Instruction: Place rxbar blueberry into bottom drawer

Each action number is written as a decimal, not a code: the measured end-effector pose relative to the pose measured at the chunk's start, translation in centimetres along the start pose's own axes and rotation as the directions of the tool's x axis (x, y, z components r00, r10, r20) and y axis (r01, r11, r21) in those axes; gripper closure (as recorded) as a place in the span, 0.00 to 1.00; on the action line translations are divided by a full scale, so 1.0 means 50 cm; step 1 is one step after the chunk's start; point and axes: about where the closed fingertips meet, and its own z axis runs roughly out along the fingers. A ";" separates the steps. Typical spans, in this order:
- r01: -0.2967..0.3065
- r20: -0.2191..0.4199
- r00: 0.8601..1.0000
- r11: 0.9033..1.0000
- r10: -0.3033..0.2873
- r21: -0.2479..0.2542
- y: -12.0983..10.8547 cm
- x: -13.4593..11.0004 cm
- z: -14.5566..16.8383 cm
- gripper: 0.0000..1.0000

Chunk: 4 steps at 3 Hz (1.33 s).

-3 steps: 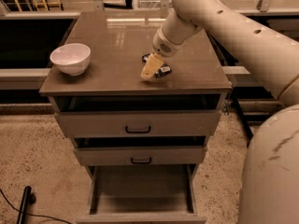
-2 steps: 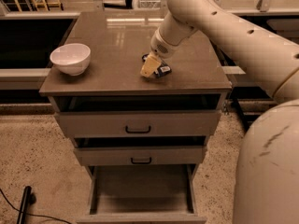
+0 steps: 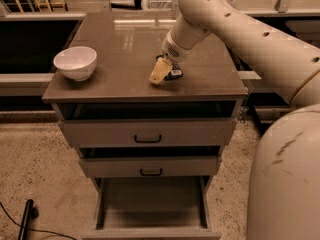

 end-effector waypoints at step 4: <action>-0.107 0.103 0.990 0.992 0.099 0.072 -0.049 0.017 -0.035 0.00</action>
Offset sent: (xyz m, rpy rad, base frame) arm -0.0039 -0.0311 0.0336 0.1126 -0.1262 -0.0972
